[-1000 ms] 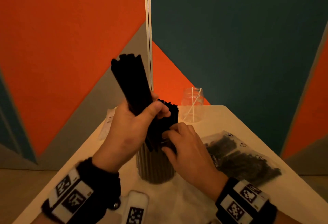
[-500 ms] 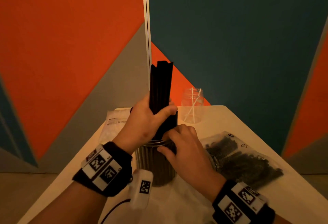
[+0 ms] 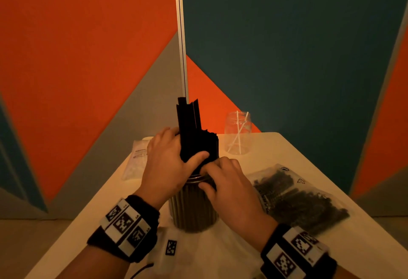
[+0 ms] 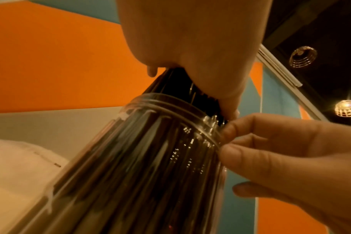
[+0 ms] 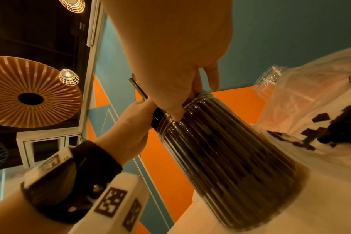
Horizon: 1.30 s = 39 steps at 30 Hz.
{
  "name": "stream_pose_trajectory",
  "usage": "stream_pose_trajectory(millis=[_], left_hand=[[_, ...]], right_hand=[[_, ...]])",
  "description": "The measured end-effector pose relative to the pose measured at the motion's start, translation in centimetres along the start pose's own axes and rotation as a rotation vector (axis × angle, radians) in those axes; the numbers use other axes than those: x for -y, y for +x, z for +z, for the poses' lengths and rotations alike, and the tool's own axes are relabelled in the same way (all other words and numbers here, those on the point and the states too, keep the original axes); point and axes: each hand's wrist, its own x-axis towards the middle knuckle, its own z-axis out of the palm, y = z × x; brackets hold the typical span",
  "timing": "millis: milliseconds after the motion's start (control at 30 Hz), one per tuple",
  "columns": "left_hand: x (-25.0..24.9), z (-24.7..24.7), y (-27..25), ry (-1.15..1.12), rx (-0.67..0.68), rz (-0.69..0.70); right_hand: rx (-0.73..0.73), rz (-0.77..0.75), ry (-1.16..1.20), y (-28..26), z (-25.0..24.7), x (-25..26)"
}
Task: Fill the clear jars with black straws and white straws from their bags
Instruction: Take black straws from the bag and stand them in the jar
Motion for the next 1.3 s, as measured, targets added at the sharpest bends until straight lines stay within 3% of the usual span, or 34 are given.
stream_pose_trajectory(millis=[100, 200, 333, 400, 567, 767, 1000, 1067, 1133, 1200, 1233, 1300], left_hand=[[-0.2, -1.1, 0.4, -0.074, 0.030, -0.073], [-1.3, -3.5, 2.0, -0.260, -0.061, -0.119], [-4.2, -8.2, 6.5, -0.121, -0.193, 0.043], [-5.3, -9.6, 8.7, 0.036, -0.138, 0.110], [-5.4, -6.0, 7.0, 0.245, 0.235, 0.101], [-3.9, -0.9, 1.1, 0.303, 0.195, 0.221], [-4.3, -1.9, 0.7, 0.276, 0.256, 0.249], [-5.0, -2.2, 0.2, 0.299, 0.220, 0.285], [-6.0, -2.4, -0.8, 0.234, 0.056, 0.347], [-7.6, -1.4, -2.3, 0.120, -0.039, 0.363], [-8.4, -0.7, -3.0, 0.098, 0.012, 0.343], [-9.6, 1.3, -4.2, 0.149, 0.265, 0.276]], right_hand=[[0.005, 0.005, -0.006, 0.0, 0.0, 0.1], [0.013, 0.014, -0.018, 0.1, 0.1, 0.0], [0.004, 0.012, -0.012, 0.0, 0.2, -0.1], [0.010, 0.011, -0.009, 0.0, 0.2, -0.2], [0.048, 0.020, -0.011, -0.2, -0.1, -0.1], [0.053, -0.008, 0.014, -0.2, -0.1, -0.2], [0.055, 0.006, 0.160, -1.2, -0.8, -0.9], [0.037, 0.070, 0.142, -1.7, -1.6, -2.0], [0.037, 0.172, 0.081, -2.2, -2.4, -3.7], [0.140, 0.347, -0.011, -3.3, -3.1, -5.9], [0.239, 0.441, -0.062, -3.8, -3.2, -6.9], [0.483, 0.606, -0.168, -5.0, -3.0, -8.4]])
